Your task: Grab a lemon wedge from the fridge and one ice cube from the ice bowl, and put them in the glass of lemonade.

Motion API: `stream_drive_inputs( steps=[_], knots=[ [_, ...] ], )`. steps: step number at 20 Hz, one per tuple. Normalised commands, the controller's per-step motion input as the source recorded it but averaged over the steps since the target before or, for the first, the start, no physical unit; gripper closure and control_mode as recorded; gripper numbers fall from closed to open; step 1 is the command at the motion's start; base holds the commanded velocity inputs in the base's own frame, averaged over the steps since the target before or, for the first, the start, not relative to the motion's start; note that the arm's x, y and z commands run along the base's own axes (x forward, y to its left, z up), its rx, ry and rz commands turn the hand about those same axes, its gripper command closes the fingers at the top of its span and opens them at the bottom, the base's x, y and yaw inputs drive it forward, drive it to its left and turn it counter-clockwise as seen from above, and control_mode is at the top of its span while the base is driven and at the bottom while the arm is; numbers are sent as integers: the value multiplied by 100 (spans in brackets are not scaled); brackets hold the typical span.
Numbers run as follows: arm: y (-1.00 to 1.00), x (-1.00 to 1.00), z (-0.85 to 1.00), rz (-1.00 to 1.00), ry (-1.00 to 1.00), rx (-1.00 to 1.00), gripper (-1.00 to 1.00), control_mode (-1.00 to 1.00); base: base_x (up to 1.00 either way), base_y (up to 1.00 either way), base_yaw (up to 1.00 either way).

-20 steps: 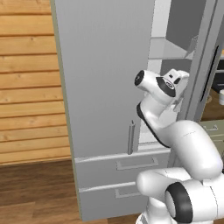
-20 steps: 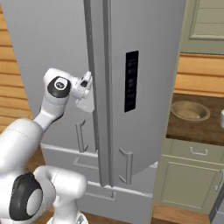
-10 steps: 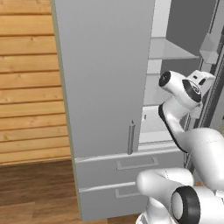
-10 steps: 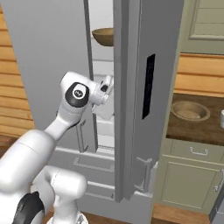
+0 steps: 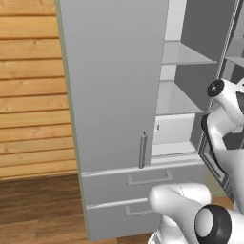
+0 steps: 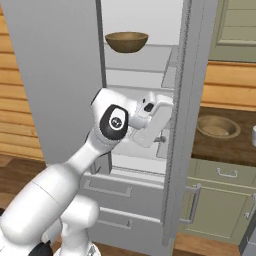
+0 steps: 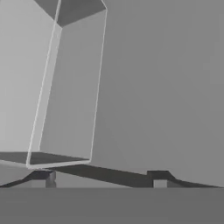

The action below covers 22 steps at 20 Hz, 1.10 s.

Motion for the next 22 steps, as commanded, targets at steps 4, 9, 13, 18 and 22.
stream_drive_inputs(
  steps=[4,9,13,18,22],
  knots=[
    [-100,-4,-4,0,-12,7,-100,-100,0,0,0],
    [-67,-27,1,0,-12,5,-100,-100,0,0,0],
    [48,-5,30,0,-3,0,-100,-100,0,0,0],
    [86,46,33,0,0,-1,-100,-100,0,0,0],
    [96,35,9,0,-14,7,-100,-100,0,0,0]
  ],
)
